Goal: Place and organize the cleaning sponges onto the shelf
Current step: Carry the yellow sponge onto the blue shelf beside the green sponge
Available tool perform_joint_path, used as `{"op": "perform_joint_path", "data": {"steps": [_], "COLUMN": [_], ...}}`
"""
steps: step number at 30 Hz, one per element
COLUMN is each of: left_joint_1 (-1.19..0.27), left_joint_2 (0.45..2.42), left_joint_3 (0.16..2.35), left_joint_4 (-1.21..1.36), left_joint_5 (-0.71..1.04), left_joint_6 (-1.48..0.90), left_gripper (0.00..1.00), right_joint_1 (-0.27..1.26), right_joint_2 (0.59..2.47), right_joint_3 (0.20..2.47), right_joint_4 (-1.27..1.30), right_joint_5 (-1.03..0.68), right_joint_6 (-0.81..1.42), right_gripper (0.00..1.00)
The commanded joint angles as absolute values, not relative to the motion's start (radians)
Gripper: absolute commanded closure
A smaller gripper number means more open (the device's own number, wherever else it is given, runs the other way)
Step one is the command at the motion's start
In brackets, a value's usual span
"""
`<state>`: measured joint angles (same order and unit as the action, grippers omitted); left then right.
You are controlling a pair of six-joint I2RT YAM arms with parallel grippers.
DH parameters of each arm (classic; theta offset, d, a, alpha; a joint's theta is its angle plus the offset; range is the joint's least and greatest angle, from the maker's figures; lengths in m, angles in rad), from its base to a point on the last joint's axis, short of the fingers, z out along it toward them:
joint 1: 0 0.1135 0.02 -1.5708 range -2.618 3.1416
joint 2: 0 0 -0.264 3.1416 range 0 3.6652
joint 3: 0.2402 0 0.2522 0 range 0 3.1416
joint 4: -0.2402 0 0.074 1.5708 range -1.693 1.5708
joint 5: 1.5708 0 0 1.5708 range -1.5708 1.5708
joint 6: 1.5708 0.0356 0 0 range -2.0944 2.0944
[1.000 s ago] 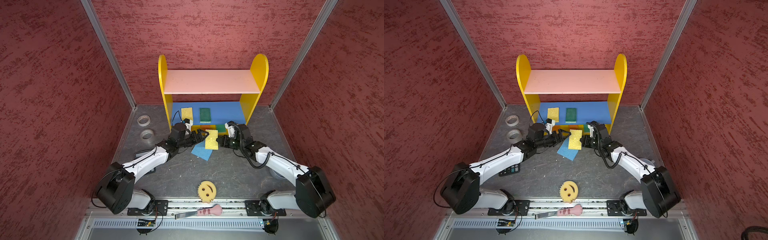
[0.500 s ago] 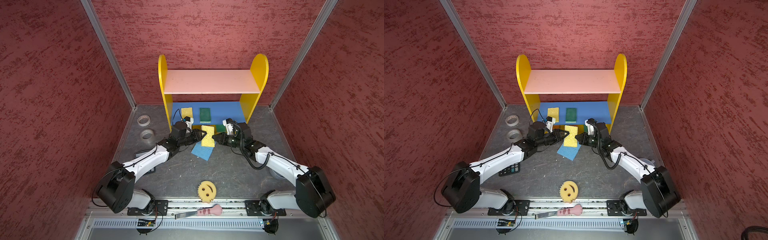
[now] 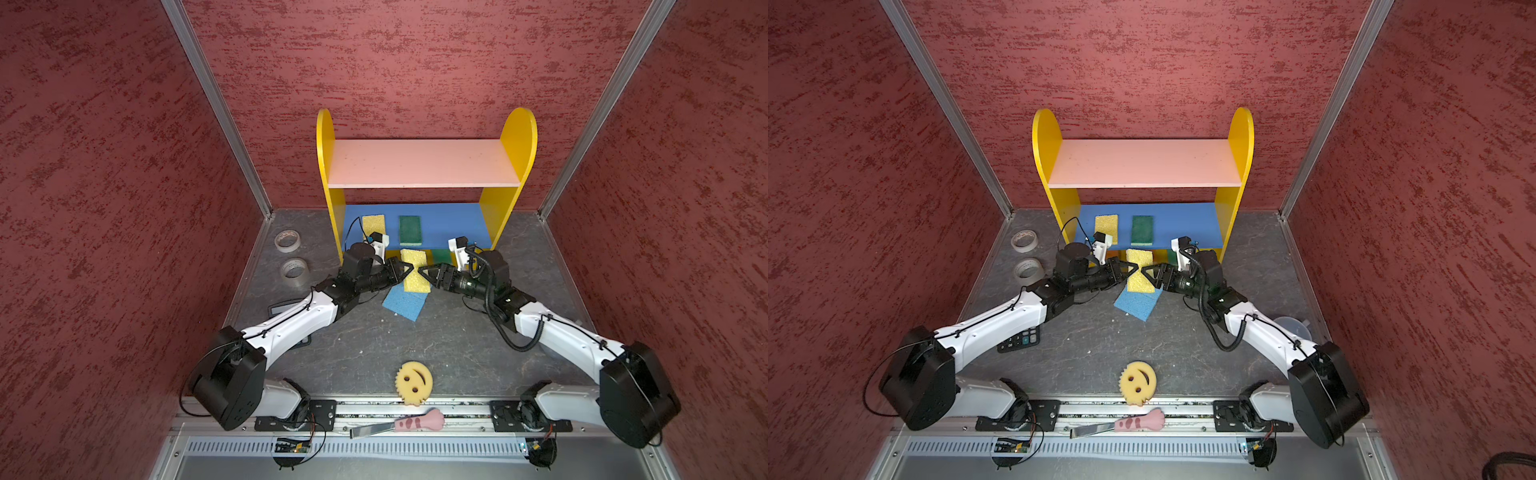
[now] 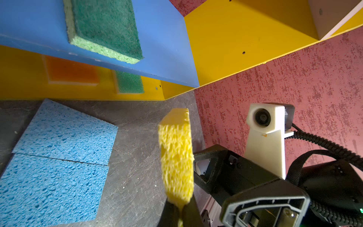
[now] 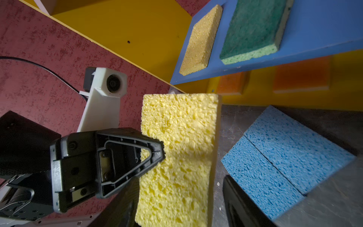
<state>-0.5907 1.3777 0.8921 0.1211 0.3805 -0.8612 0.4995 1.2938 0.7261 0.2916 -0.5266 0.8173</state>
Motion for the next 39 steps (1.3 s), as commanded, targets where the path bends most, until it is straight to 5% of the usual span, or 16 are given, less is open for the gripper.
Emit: {"op": "perform_joint_path", "data": {"steps": [1,8,18,20,23,27,39], "left_joint_1": [-0.576,-0.565,-0.561,-0.556,-0.54,-0.512,-0.337], "left_joint_2": [1.353,1.346,1.322,1.313,1.281,1.225,1.022], "left_joint_3": [0.885,0.885,0.855,0.85,0.834,0.841,0.779], "left_joint_4": [0.14,0.152,0.157,0.151,0.142,0.047,-0.16], "left_joint_5": [0.376,0.379,0.366,0.362,0.356,0.299,0.26], "left_joint_6": [-0.865,-0.874,-0.882,-0.878,-0.865,-0.817,-0.747], "left_gripper": [1.0,1.0,0.98,0.84,0.3,0.02,0.01], "right_joint_1": [0.503,0.524,0.534,0.534,0.527,0.49,0.373], "right_joint_2": [1.298,1.342,1.392,1.372,1.317,1.296,1.46], "right_joint_3": [0.671,0.63,0.597,0.621,0.725,0.896,1.149], "right_joint_4": [0.486,0.615,0.831,0.728,0.382,-0.033,-0.314], "right_joint_5": [-0.581,-0.612,-0.616,-0.596,-0.501,-0.316,-0.192], "right_joint_6": [0.949,1.03,1.139,1.088,0.914,0.706,0.429], "right_gripper": [0.29,0.37,0.98,1.0,1.0,1.0,1.0]}}
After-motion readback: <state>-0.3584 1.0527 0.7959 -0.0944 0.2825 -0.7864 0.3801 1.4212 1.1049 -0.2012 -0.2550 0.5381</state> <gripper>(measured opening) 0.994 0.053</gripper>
